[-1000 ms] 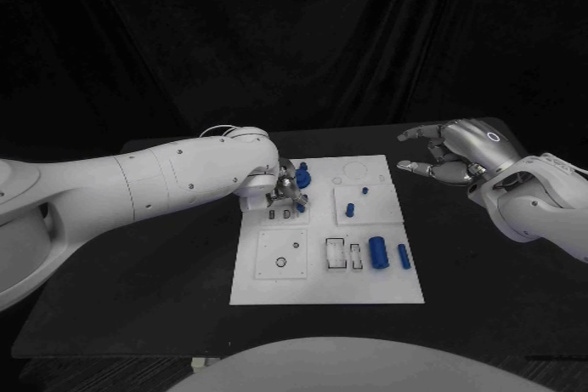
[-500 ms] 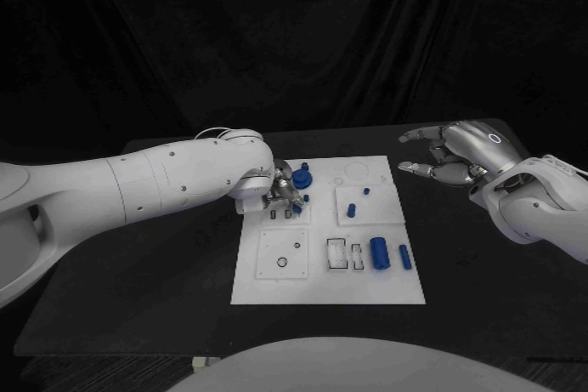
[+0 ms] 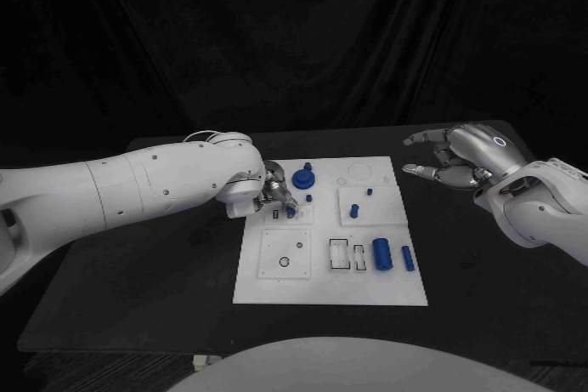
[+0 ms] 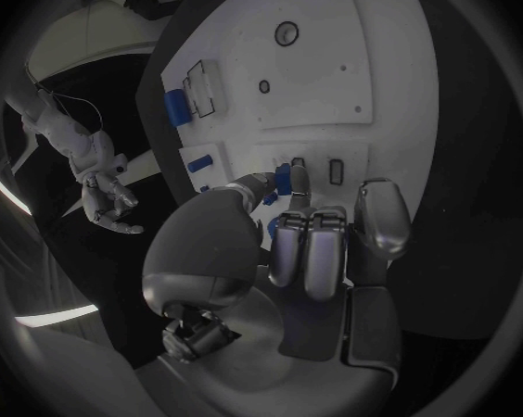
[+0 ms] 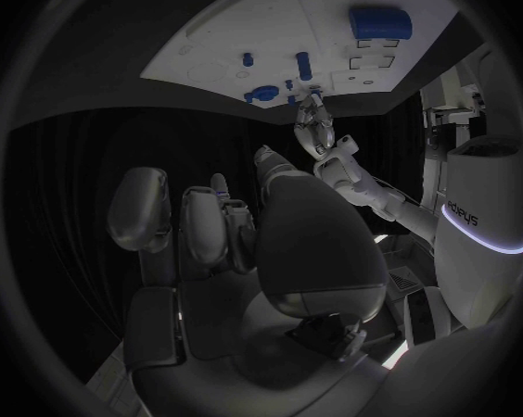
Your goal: Assemble the parts on the task board
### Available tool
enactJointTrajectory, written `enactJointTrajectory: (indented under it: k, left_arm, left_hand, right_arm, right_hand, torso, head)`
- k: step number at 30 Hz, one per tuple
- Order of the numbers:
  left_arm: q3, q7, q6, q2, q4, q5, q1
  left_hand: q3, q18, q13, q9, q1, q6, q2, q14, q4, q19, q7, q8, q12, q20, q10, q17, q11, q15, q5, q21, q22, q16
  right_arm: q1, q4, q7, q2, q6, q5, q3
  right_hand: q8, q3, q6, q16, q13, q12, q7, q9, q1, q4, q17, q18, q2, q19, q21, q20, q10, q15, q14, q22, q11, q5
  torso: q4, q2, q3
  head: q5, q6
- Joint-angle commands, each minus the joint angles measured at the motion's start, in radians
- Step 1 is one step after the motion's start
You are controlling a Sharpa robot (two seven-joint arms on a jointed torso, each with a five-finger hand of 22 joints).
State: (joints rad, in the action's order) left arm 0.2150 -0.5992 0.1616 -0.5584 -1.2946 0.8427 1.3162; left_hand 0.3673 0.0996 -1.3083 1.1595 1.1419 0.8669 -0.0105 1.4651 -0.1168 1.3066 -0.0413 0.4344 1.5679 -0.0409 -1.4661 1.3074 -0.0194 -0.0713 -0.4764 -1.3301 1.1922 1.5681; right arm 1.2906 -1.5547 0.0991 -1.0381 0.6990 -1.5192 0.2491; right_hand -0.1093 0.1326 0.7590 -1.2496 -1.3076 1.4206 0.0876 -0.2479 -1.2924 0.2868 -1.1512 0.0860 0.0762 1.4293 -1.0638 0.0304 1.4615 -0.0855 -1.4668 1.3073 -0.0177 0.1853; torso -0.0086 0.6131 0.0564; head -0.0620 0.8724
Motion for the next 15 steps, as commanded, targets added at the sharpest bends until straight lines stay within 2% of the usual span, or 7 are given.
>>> enactJointTrajectory:
  k: [1, 10, 13, 15]
  left_arm:
    - [-0.001, -0.003, -0.014, -0.003, -0.005, -0.002, -0.001]
    - [-0.001, -0.005, -0.018, 0.0, -0.003, -0.002, -0.002]
    - [0.0, -0.009, -0.016, 0.001, -0.001, -0.002, -0.003]
    - [0.0, -0.011, -0.015, 0.0, 0.0, -0.002, -0.004]
  left_hand:
    - [0.071, -0.003, -0.262, 0.001, -0.006, 0.009, -0.003, 0.106, 0.068, 0.004, 0.001, -0.004, 0.003, 0.003, -0.105, 0.263, -0.008, -0.004, 0.007, 0.007, 0.001, 0.003]
    - [0.087, -0.004, -0.262, 0.007, -0.018, 0.008, -0.002, 0.106, 0.066, 0.005, 0.0, -0.015, 0.003, 0.002, -0.105, 0.263, -0.007, -0.003, 0.04, 0.009, 0.004, 0.003]
    - [0.088, -0.004, -0.262, 0.008, -0.018, 0.008, -0.002, 0.106, 0.067, 0.005, 0.0, -0.016, 0.003, 0.002, -0.105, 0.263, -0.007, -0.003, 0.043, 0.009, 0.004, 0.003]
    - [0.088, -0.004, -0.262, 0.008, -0.018, 0.008, -0.002, 0.106, 0.067, 0.005, 0.0, -0.016, 0.003, 0.002, -0.105, 0.263, -0.007, -0.003, 0.043, 0.009, 0.004, 0.003]
  right_arm:
    - [-0.004, -0.001, -0.02, -0.001, -0.009, -0.002, -0.001]
    - [-0.006, 0.0, -0.021, -0.001, -0.013, -0.002, -0.001]
    - [-0.006, 0.0, -0.022, -0.003, -0.015, -0.002, -0.001]
    - [-0.007, 0.0, -0.022, -0.003, -0.016, -0.002, -0.001]
  right_hand:
    - [-0.002, 0.003, 0.008, 0.004, -0.074, -0.004, -0.002, 0.002, -0.002, -0.005, 0.002, 0.004, -0.011, 0.002, 0.006, 0.002, 0.002, 0.006, -0.034, 0.143, 0.002, 0.006]
    - [-0.003, 0.003, 0.011, 0.005, -0.07, -0.007, -0.001, 0.002, -0.002, -0.005, 0.003, 0.005, -0.012, 0.002, 0.007, 0.002, 0.0, 0.006, -0.034, 0.143, 0.003, 0.007]
    - [-0.004, 0.003, 0.013, 0.006, -0.069, -0.009, 0.0, 0.002, -0.003, -0.005, 0.004, 0.004, -0.013, 0.002, 0.006, 0.002, 0.0, 0.007, -0.034, 0.143, 0.003, 0.008]
    - [-0.004, 0.003, 0.013, 0.006, -0.069, -0.009, 0.0, 0.002, -0.003, -0.005, 0.004, 0.004, -0.013, 0.002, 0.006, 0.002, 0.0, 0.007, -0.034, 0.143, 0.003, 0.008]
  torso:
    - [0.0018, -0.001, 0.0007]
    - [0.0052, 0.001, -0.0004]
    - [0.0017, 0.0, -0.0013]
    - [0.0018, 0.0, -0.0018]
  head:
    - [0.002, 0.0]
    - [0.009, 0.0]
    - [0.006, 0.0]
    - [0.005, 0.0]
